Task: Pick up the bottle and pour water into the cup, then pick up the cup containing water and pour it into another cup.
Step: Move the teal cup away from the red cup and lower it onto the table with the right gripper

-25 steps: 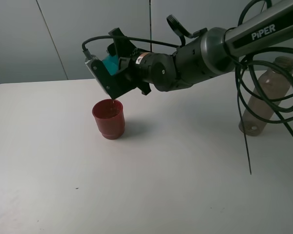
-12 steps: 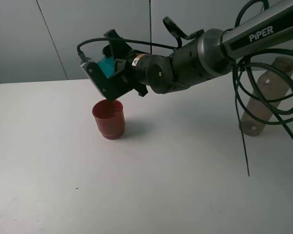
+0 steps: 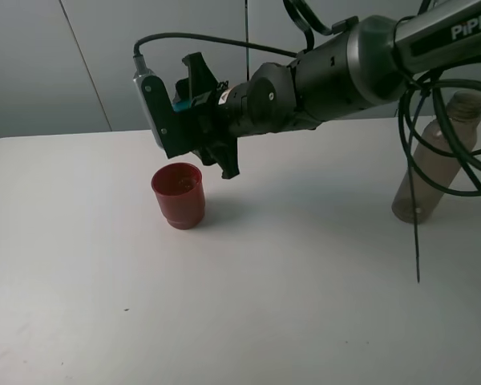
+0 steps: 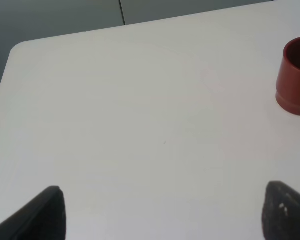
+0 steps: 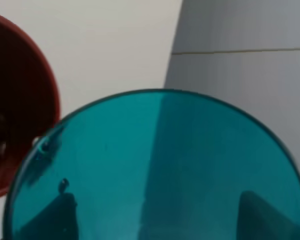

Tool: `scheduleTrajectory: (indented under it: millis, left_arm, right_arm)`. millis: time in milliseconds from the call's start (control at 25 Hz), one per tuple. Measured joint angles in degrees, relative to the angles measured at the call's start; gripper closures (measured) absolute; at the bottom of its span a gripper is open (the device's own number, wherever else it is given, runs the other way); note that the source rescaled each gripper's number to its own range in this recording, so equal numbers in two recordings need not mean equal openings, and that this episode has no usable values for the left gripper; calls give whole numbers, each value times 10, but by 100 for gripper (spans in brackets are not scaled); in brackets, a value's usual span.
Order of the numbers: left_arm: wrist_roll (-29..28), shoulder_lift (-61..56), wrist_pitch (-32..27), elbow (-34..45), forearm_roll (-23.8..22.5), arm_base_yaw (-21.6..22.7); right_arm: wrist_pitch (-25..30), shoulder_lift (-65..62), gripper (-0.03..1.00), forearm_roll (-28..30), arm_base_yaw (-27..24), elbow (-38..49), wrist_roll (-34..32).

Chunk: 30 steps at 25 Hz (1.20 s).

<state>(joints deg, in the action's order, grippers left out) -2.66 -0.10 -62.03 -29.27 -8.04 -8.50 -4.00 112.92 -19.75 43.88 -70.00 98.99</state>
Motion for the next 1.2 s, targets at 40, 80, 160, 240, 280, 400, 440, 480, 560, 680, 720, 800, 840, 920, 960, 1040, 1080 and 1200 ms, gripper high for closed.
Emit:
scheduleTrajectory:
  millis: [40,80,160,240,280,400,440,480,560,680,720,800,840,920,960,1040,1080,1200]
  left_arm:
    - [0,0,0,0,0,0]
    - [0,0,0,0,0,0]
    - [0,0,0,0,0,0]
    - [0,0,0,0,0,0]
    - [0,0,0,0,0,0]
    - [0,0,0,0,0,0]
    - [0,0,0,0,0,0]
    - [0,0,0,0,0,0]
    - [0,0,0,0,0,0]
    - [0,0,0,0,0,0]
    - [0,0,0,0,0,0]
    - [0,0,0,0,0,0]
    - [0,0,0,0,0,0]
    - [0,0,0,0,0,0]
    - [0,0,0,0,0,0]
    - [0,0,0,0,0,0]
    - [0,0,0,0,0,0]
    - [0,0,0,0,0,0]
  right_arm:
    - [17,-5,86,-1,-5,0,-26]
    - [33,-9,86,-1,-8,0,-60]
    - [54,-16,86,3,-22,0,-133]
    - [69,-21,86,14,-37,0,-229]
    - [73,-23,86,17,-47,0,-276]
    - [78,-26,86,28,-66,0,-442]
    - [73,-27,86,36,-71,2,-502]
    - [62,-27,86,45,-76,5,-563]
    - [15,-29,86,58,-84,26,-662]
    - [-63,-30,86,68,-94,69,-750]
    - [-84,-30,86,69,-95,85,-765]
    - [-138,-30,86,69,-95,116,-788]
    - [-172,-30,86,69,-95,135,-796]
    - [-243,-29,86,69,-95,168,-817]
    - [-285,-26,86,68,-95,183,-825]
    - [-334,-11,86,67,-96,199,-836]
    - [-343,-1,86,67,-96,202,-841]
    - [-351,31,86,67,-96,205,-845]
